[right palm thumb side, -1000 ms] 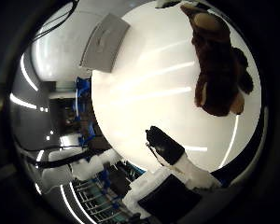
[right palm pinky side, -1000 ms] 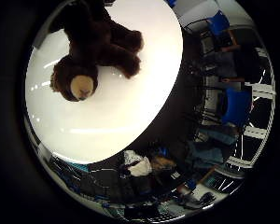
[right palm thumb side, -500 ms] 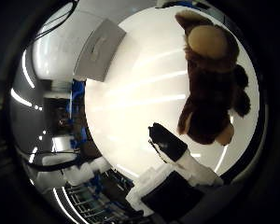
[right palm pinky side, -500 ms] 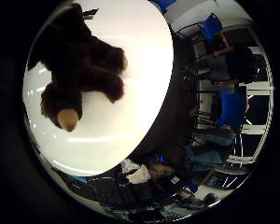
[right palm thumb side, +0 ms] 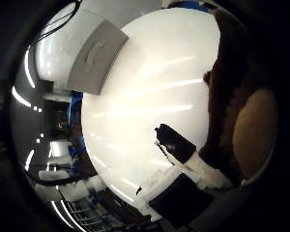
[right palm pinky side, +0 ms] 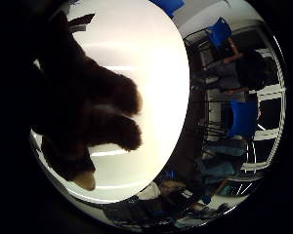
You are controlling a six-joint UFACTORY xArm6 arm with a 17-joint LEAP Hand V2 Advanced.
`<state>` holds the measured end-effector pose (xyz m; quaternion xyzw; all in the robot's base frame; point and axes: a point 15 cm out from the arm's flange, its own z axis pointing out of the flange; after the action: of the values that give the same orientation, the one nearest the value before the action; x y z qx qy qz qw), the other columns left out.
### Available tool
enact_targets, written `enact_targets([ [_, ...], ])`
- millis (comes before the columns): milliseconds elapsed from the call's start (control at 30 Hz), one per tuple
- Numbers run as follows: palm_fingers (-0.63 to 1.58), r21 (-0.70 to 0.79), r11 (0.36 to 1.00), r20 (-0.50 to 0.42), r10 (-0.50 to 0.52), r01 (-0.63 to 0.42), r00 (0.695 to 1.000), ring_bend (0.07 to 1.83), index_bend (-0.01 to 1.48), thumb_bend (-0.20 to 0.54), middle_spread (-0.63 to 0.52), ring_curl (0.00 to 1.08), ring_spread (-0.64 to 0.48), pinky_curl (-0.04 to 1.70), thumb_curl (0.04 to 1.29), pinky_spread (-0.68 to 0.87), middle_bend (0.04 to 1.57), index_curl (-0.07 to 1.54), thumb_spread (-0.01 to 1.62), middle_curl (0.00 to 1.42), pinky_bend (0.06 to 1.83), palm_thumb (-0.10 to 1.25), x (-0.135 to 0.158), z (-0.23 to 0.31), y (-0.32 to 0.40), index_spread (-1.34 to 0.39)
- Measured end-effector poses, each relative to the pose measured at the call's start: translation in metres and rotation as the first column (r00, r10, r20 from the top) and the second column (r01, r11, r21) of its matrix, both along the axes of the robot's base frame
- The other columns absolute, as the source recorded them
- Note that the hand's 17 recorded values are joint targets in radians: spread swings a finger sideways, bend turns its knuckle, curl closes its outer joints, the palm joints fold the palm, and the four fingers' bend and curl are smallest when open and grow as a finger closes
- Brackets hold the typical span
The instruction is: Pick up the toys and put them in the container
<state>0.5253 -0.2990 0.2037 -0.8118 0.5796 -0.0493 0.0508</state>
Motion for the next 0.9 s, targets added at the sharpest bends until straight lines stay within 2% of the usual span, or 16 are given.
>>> enact_targets([
  [200,0.27,0.010,1.000,-0.021,-0.005,0.005,1.000,0.35,0.15,-0.020,-0.04,0.27,0.12,0.30,0.34,0.49,0.21,0.27,1.14,0.30,0.48,0.62,-0.007,-0.007,-0.001,-0.42],
  [433,0.41,-0.009,1.000,-0.037,-0.011,0.011,0.999,0.61,0.14,-0.022,-0.10,0.30,0.00,0.30,0.34,0.47,0.28,0.23,1.14,0.33,0.60,0.61,-0.016,-0.009,-0.014,-0.43],
  [533,0.48,-0.005,1.000,-0.044,-0.019,0.019,0.999,0.76,0.14,-0.020,-0.12,0.33,-0.08,0.29,0.34,0.40,0.33,0.22,1.15,0.35,0.63,0.60,-0.020,-0.010,-0.017,-0.43],
  [667,0.58,0.024,0.999,-0.088,-0.020,0.022,0.996,0.97,0.14,-0.020,-0.18,0.37,-0.20,0.29,0.34,0.19,0.45,0.20,1.15,0.38,0.71,0.60,-0.029,-0.024,-0.015,-0.43],
  [733,0.67,0.031,0.999,-0.097,-0.025,0.028,0.995,1.02,0.13,-0.020,-0.19,0.38,-0.23,0.30,0.34,0.06,0.51,0.19,1.15,0.40,0.81,0.60,-0.033,-0.027,-0.017,-0.44],
  [800,0.80,0.031,0.999,-0.098,-0.027,0.030,0.995,1.07,0.14,-0.020,-0.22,0.40,-0.27,0.33,0.34,-0.17,0.59,0.18,1.15,0.43,0.95,0.60,-0.034,-0.028,-0.018,-0.45],
  [900,0.97,0.033,0.999,-0.101,-0.027,0.030,0.994,1.08,0.16,-0.020,-0.23,0.40,-0.28,0.34,0.34,-0.39,0.66,0.18,1.15,0.46,1.06,0.60,-0.035,-0.028,-0.018,-0.45],
])
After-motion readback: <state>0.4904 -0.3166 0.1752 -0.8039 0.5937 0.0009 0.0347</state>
